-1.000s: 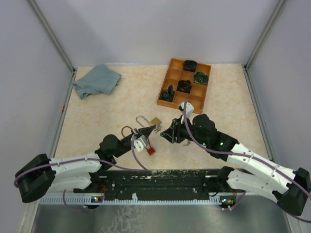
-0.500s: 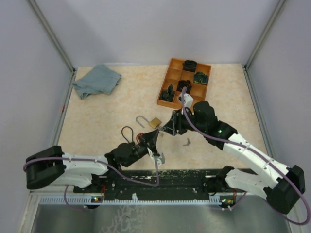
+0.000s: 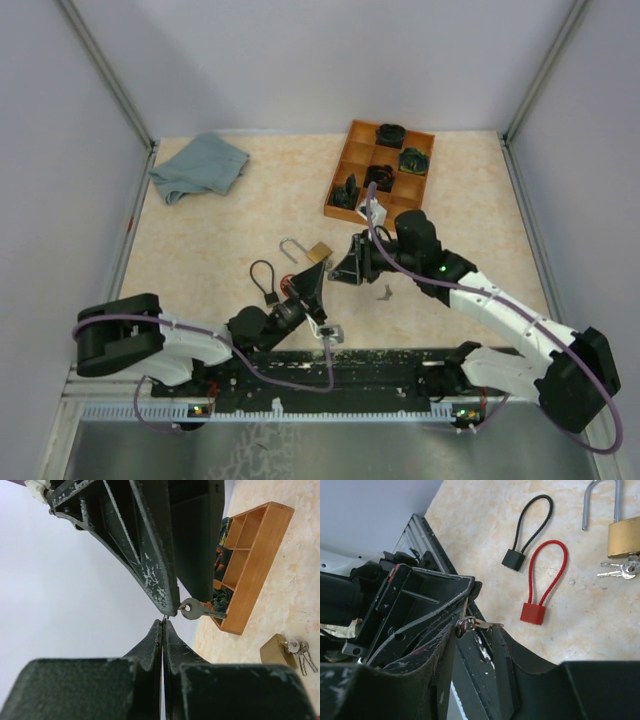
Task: Unlock with the key
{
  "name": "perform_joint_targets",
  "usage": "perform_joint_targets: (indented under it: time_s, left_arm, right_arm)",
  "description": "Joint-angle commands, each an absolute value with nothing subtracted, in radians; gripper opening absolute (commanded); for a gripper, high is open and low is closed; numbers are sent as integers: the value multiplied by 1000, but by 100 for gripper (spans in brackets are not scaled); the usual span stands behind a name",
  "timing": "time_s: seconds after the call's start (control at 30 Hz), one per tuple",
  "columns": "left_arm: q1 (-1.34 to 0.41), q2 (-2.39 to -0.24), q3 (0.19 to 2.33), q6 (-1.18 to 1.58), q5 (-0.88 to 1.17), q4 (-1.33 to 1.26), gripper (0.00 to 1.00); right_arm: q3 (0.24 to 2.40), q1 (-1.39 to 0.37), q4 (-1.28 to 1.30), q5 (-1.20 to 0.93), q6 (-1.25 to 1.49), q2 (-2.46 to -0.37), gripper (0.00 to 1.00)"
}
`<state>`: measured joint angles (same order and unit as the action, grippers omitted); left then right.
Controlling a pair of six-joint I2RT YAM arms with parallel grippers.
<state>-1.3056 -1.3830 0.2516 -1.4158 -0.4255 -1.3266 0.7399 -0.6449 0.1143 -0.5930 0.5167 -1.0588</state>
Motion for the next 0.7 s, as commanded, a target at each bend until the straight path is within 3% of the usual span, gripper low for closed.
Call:
perform_joint_targets:
  time_s: [0.0,0.67]
  left_arm:
    - [-1312,-1364,243,-1412,-419,-1390,0]
    - [-1340,-1336,237,-1408,-422,-1360,0]
  right_arm:
    - [718,-640,2,-653,547,-1047,35]
    - [692,-624,-132,-621,579,-1012,39]
